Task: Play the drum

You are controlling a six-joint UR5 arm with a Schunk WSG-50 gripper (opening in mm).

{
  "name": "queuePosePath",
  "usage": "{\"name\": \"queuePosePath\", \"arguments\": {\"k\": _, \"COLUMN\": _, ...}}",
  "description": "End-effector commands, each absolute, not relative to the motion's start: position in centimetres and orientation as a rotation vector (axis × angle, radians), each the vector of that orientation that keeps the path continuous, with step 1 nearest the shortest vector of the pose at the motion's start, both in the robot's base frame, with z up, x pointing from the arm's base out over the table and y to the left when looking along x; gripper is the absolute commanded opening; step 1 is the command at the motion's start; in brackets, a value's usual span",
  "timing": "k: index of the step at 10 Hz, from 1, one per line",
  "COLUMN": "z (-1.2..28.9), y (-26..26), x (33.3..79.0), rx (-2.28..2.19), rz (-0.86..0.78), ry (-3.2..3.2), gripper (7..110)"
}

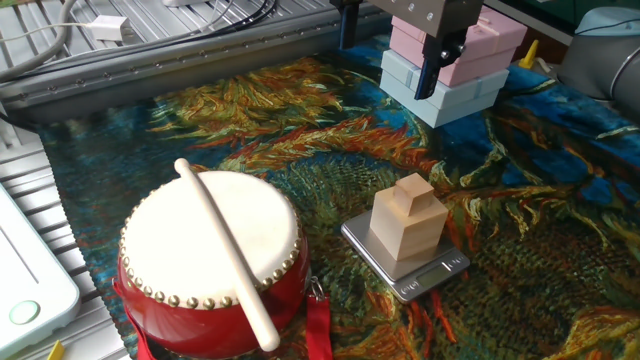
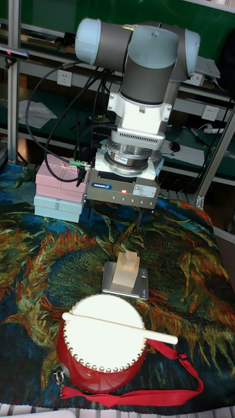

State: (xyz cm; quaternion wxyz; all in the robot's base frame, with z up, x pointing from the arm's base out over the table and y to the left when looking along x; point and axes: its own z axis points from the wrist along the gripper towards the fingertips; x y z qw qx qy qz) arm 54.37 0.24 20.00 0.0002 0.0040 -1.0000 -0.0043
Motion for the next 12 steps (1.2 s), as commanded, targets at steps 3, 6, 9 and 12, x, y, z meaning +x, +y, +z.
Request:
{"name": "queuePosePath", "arguments": {"k": 3, "z": 20.01, "y": -0.88, "x": 55.37, "rx": -0.255, "rz": 0.067, "ry": -3.173, "gripper": 7}}
{"name": "queuePosePath", "arguments": {"k": 6, "z": 20.00, "y": -0.92, "x": 55.37, "rx": -0.255, "rz": 0.069, "ry": -3.174, "gripper": 7}}
{"name": "queuePosePath", "arguments": {"k": 9, "z": 20.01, "y": -0.96, "x": 55.37, "rx": -0.253, "rz": 0.071, "ry": -3.174, "gripper": 7}}
{"name": "queuePosePath", "arguments": {"k": 12, "z": 20.00, "y": -0.97, "x": 55.33, "rx": -0.253, "rz": 0.072, "ry": -3.172, "gripper": 7}}
